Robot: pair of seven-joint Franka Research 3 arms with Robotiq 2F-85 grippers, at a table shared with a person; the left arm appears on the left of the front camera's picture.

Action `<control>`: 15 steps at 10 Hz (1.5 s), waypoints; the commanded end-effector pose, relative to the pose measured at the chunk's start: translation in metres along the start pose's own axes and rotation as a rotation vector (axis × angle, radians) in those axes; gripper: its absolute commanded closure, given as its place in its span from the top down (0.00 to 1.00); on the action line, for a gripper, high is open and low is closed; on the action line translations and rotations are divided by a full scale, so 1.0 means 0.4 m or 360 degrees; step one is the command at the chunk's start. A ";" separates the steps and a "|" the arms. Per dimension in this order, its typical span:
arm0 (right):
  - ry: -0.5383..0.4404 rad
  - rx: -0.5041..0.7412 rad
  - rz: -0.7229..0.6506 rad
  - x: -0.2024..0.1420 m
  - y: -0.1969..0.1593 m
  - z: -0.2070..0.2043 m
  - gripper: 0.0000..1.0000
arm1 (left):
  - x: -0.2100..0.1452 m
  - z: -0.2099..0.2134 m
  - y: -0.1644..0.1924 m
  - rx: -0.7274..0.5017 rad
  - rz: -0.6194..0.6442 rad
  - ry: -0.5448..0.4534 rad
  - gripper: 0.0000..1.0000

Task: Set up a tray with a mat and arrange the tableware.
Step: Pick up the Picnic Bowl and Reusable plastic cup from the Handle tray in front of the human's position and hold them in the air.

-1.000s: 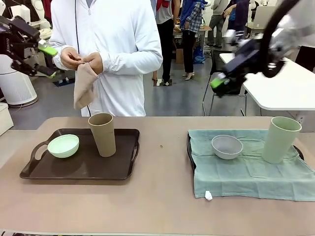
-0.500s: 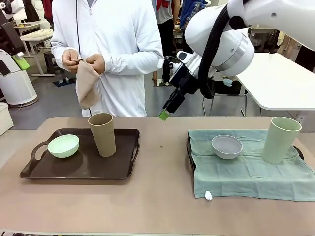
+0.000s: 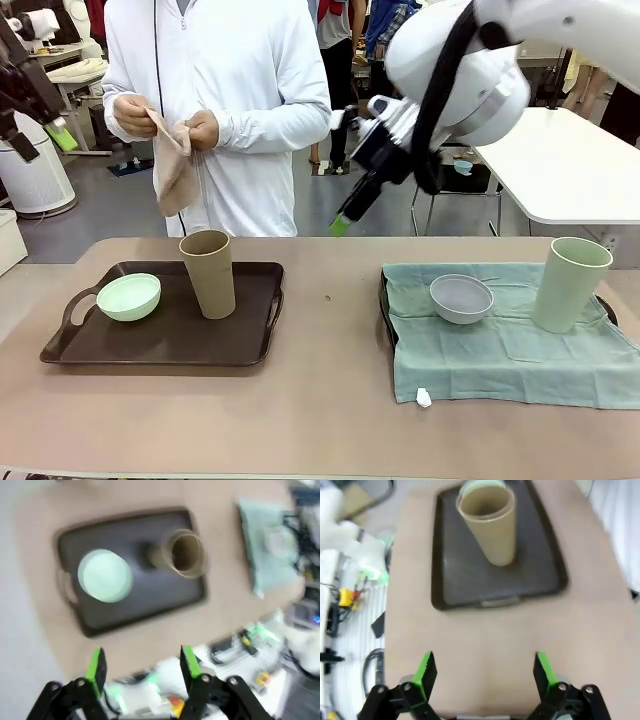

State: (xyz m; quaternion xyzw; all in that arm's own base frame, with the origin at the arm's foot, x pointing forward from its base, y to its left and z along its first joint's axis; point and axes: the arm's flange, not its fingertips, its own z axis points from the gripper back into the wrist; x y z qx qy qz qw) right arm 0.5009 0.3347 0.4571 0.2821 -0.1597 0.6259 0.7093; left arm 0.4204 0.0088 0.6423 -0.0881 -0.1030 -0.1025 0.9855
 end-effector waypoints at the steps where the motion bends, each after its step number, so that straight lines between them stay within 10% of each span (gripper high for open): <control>1: -0.0051 0.0104 0.0361 0.110 -0.044 -0.180 1.00 | -0.016 -0.109 -0.018 0.0619 0.0057 -0.0223 0.77; 15: -0.0343 0.0120 0.0609 0.108 -0.112 -0.495 1.00 | -0.022 -0.279 0.060 0.0231 0.0049 -0.0088 0.77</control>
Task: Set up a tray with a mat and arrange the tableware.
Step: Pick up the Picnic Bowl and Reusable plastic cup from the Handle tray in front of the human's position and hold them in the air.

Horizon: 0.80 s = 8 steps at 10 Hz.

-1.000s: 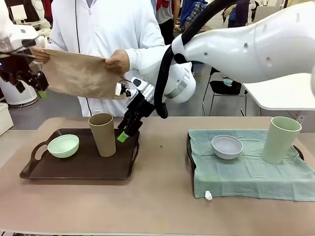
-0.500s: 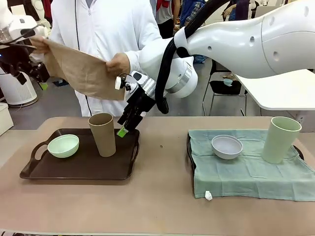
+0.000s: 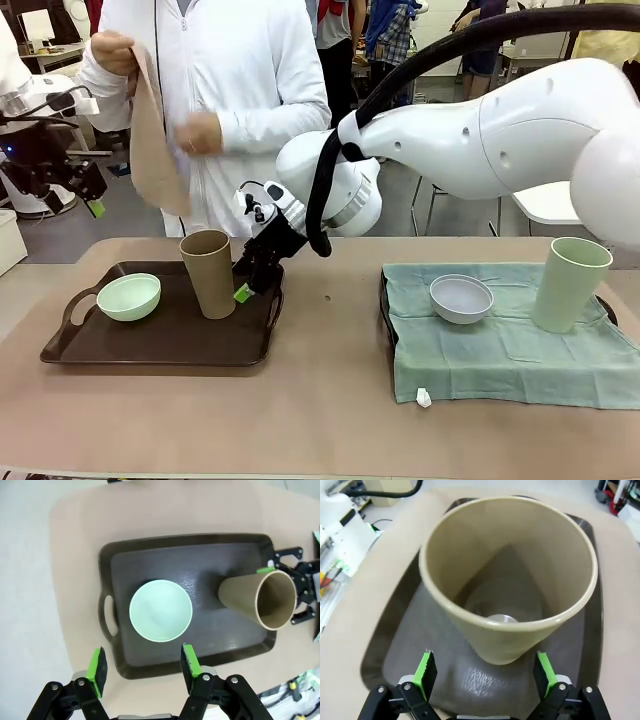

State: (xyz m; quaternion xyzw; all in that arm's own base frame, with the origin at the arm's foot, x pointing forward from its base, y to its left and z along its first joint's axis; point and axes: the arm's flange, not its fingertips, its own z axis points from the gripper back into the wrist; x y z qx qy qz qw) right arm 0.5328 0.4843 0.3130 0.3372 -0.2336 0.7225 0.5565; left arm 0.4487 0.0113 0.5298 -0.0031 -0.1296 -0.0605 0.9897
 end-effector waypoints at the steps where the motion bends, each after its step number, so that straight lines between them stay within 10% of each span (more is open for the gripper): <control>1: -0.0077 -0.0101 0.0016 0.011 0.019 -0.013 1.00 | -0.035 -0.017 0.001 -0.0062 -0.0044 -0.0014 0.77; 2: -0.0018 -0.0267 -0.0225 0.012 0.031 -0.022 1.00 | -0.040 -0.021 -0.006 0.0018 -0.0021 -0.0100 0.77; 3: -0.0012 -0.0042 0.0005 0.007 -0.001 -0.010 1.00 | -0.013 -0.009 0.001 -0.0021 -0.0006 0.0009 0.77; 8: 0.0001 -0.0184 -0.0106 0.024 0.001 -0.034 1.00 | -0.014 -0.066 -0.006 0.0031 0.0056 0.0160 0.77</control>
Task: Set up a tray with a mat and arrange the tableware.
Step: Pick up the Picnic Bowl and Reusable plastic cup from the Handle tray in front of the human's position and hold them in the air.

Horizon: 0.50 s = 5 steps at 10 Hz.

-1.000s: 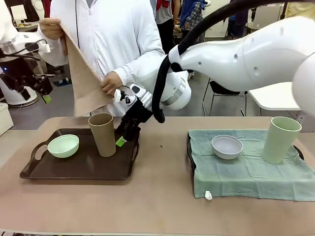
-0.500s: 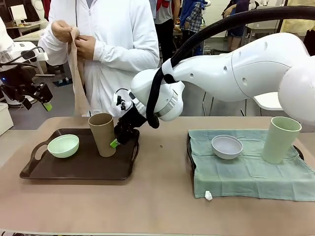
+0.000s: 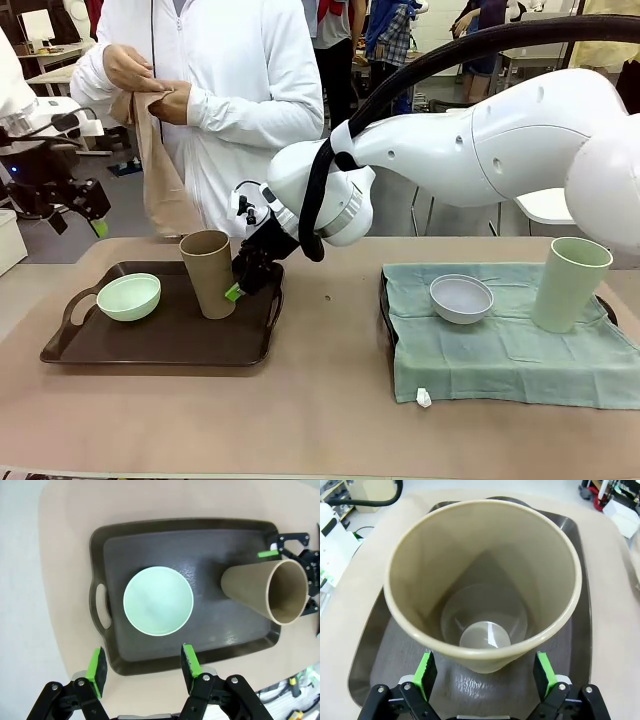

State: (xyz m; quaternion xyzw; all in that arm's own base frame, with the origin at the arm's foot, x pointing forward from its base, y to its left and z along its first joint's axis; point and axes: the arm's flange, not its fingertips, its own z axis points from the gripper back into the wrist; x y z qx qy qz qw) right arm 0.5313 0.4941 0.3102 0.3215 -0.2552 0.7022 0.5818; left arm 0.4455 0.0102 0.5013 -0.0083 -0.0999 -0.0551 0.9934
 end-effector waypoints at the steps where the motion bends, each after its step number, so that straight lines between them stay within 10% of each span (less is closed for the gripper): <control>1: -0.0003 -0.0121 -0.0101 0.015 0.006 -0.014 1.00 | 0.014 -0.015 0.001 0.0077 0.0026 0.0086 0.77; 5: 0.0016 -0.0100 -0.0106 0.037 0.024 -0.031 1.00 | 0.028 -0.076 0.016 0.0126 0.0058 0.0195 0.77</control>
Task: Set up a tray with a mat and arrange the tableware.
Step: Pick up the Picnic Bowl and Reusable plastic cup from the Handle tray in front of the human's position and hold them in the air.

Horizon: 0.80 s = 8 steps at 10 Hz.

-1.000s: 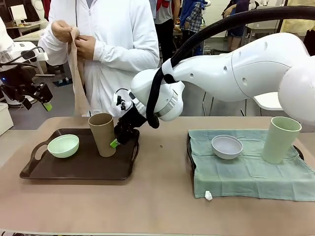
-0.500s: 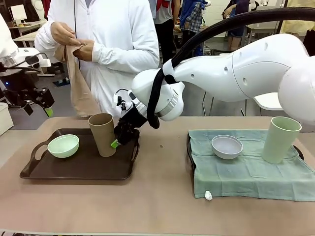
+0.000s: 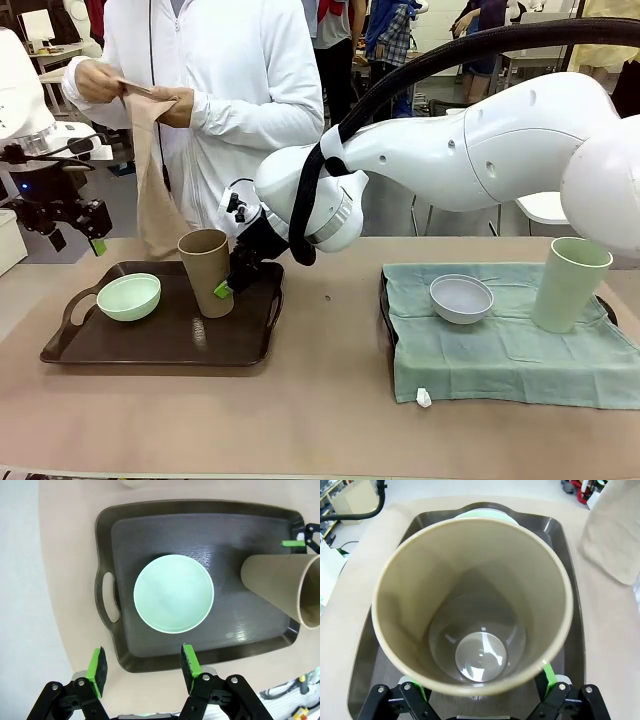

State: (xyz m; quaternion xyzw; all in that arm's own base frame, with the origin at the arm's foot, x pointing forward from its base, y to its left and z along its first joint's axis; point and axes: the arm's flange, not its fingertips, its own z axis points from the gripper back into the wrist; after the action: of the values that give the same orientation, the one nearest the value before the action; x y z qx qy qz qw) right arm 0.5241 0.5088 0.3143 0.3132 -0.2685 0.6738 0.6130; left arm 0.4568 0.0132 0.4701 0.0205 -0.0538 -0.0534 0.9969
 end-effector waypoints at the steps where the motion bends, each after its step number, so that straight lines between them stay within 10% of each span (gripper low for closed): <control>1: 0.0030 0.0023 0.0016 0.011 0.025 -0.016 1.00 | 0.030 -0.013 0.013 0.0020 0.0078 0.0055 0.77; 8: 0.0055 0.0053 0.0046 0.033 0.036 -0.068 1.00 | 0.083 -0.157 0.001 -0.0152 0.0058 0.0192 0.77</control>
State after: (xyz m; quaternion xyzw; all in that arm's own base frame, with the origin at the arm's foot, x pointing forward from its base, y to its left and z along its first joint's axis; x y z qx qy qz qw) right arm 0.5048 0.5296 0.3038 0.3100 -0.2495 0.6965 0.5971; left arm 0.4931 0.0131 0.4105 -0.0177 0.0044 -0.0265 0.9995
